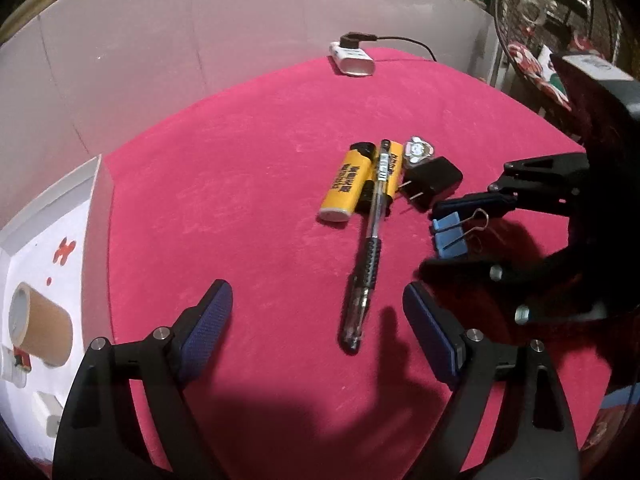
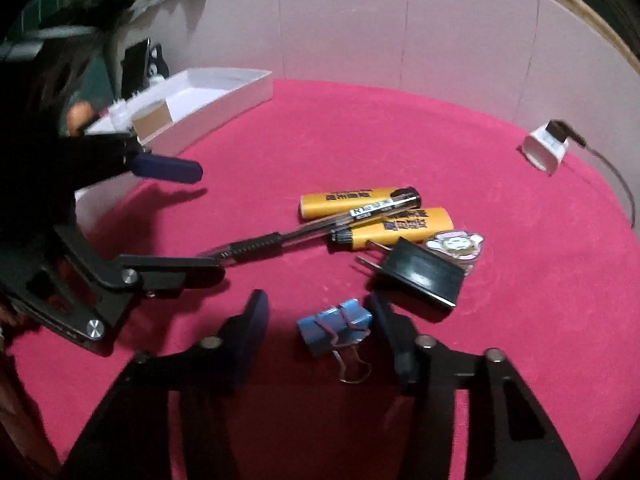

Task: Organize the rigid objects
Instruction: 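Grasp the black pen with the left gripper while the right gripper grasps the blue binder clip, then carry the black pen with the left gripper and the blue clip with the right gripper to the tray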

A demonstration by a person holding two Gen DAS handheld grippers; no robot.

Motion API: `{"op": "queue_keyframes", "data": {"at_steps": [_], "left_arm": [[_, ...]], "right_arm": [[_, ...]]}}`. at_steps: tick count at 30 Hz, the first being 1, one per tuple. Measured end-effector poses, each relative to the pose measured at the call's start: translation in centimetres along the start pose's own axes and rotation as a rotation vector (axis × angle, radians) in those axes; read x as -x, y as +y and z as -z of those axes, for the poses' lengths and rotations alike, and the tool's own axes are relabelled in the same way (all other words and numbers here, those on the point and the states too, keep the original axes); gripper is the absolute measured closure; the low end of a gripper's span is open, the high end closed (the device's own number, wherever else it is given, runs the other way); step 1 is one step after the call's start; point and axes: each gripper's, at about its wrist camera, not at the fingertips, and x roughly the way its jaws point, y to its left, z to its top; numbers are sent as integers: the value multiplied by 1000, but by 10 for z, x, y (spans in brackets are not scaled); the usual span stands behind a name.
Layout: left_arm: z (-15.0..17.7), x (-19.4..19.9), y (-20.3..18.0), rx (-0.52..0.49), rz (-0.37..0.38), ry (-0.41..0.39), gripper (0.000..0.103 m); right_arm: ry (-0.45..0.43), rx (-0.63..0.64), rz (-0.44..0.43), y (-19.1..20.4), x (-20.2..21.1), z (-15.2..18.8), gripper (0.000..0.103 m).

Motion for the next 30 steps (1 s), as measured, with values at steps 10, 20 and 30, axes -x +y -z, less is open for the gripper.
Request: {"op": "queue_keyframes", "data": {"at_steps": [10,20,30], "left_arm": [[-22,-27,-27,-72,5,31,53],[-20,-10,-27,0,-29,-15,94],[-21,47,-16,86,-74,-156,94]], "right_arm": [[-60,-176,-29,-24,30,34,69],[-147,-237,-32,-20,50,33,69],[-258,-249,-12,-13,81,7,69]]}}
